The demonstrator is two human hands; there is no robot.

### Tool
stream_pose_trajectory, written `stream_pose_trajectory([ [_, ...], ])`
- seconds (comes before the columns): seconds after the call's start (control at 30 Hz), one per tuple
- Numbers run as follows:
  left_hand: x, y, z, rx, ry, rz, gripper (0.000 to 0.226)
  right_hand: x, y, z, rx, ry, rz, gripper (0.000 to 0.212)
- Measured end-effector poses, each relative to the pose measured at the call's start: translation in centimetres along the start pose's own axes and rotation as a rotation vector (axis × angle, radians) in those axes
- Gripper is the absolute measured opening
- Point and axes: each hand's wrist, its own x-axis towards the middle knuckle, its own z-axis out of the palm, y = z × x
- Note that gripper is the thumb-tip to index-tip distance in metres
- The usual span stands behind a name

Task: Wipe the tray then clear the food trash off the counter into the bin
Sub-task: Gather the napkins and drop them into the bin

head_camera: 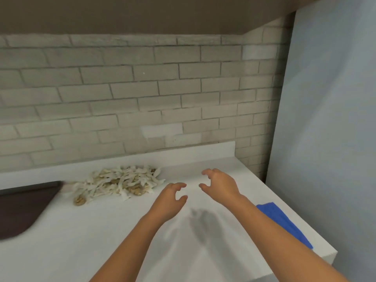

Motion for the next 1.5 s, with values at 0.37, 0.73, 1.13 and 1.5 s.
stream_pose_trajectory([
  [0.37,4.3,-19.0,-14.5,0.049,0.067,-0.25,0.036,13.7,-15.0,10.0,-0.057,-0.208,-0.14,0.05],
  [0.73,6.6,-33.8,-19.6,0.01,0.102,-0.507,0.039,22.3,-23.2,19.8,-0.126,-0.372,-0.225,0.06],
  [1.13,15.8,-37.0,-18.5,0.266,-0.032,-0.442,0.088,28.1,-20.7,25.5,-0.077,-0.523,-0.115,0.087],
  [1.5,17.5,-37.4,-17.4,0.248,0.17,-0.421,0.045,28.9,-19.7,25.7,0.104,-0.315,-0.125,0.043],
])
